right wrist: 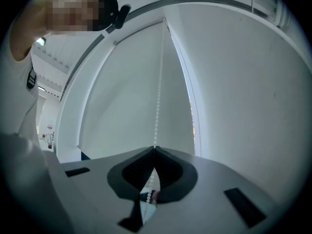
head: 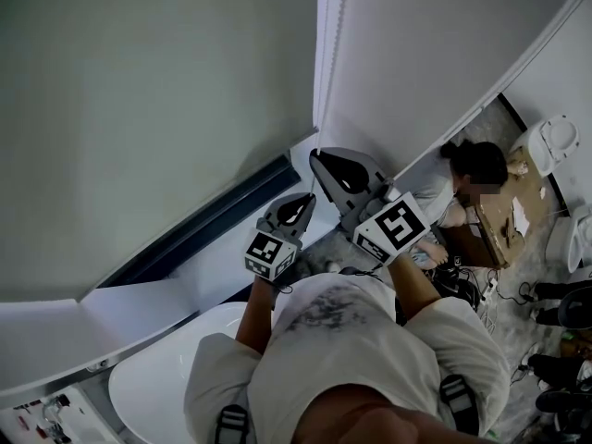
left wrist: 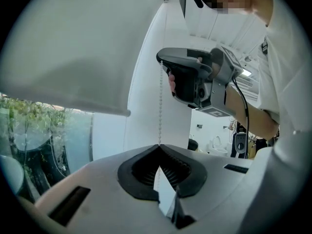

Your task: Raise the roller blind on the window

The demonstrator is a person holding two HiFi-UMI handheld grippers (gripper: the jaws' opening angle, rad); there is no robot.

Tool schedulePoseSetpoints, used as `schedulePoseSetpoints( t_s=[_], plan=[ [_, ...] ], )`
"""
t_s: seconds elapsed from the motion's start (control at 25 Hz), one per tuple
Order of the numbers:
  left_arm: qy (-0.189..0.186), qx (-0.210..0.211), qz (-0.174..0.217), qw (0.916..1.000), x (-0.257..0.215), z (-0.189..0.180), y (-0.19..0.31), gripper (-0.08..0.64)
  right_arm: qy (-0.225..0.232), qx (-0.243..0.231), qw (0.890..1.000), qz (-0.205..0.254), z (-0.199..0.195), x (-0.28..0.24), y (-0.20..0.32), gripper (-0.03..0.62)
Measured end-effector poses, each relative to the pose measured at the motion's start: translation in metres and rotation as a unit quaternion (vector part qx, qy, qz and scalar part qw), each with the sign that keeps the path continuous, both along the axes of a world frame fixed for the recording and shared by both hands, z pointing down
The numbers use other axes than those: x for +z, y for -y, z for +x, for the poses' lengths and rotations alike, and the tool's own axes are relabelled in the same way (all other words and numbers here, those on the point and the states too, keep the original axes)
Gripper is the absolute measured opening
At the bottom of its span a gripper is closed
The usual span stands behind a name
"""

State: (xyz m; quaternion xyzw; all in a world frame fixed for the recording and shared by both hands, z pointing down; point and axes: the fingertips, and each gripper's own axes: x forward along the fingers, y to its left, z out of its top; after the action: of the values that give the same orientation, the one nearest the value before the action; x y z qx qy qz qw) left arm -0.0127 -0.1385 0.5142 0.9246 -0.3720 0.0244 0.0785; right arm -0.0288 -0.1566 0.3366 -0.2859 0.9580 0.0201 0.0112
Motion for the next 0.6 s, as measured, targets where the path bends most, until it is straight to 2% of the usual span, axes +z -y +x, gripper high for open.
schedulePoseSetpoints(
  t_s=[0.32, 0.6],
  plan=[
    [-0.007, 0.0, -0.014, 0.9999, 0.032, 0.0, -0.005, 0.005, -0.017, 0.0, 1.0, -0.007, 0.001, 0.031, -0.009, 0.061],
    [0.001, -0.004, -0.026, 0.9996, 0.058, -0.003, -0.008, 0.006, -0.035, -0.003, 0.999, -0.009, -0.007, 0.056, -0.013, 0.06]
  ],
)
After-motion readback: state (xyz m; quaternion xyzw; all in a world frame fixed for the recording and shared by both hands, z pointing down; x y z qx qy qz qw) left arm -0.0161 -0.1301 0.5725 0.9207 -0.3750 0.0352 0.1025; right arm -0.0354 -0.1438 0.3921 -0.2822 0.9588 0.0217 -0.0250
